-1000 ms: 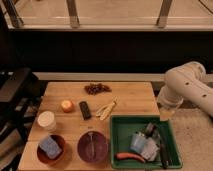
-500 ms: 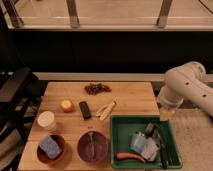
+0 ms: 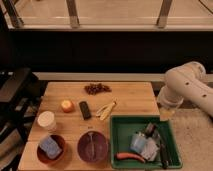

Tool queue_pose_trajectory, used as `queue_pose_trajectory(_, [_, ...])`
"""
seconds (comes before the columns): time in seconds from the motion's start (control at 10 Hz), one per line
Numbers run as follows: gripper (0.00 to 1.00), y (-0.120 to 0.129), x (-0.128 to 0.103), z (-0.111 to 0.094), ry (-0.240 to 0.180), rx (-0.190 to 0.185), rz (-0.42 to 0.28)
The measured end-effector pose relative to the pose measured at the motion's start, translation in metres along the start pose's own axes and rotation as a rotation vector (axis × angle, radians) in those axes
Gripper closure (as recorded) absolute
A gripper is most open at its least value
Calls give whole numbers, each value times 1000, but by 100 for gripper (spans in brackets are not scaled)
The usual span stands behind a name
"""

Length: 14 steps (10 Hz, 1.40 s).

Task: Wipe red bowl with sponge

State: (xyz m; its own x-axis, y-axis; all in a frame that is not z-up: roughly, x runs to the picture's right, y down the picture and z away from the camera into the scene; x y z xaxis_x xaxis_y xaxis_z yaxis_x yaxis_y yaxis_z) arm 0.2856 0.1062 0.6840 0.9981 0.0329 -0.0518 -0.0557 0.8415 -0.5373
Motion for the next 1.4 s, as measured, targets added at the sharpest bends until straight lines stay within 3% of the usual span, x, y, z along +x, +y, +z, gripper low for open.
queue_pose_trajectory(0.2, [35,-3,-3,0,-18,3,-33])
queue_pose_trajectory(0.5, [35,-13,-45,-3,-116,6,-160])
queue_pose_trajectory(1.1, [35,-18,-180,-19,-353,-39,-434])
queue_pose_trajectory(1.4, [35,-3,-251,-27,-438,-49,-541])
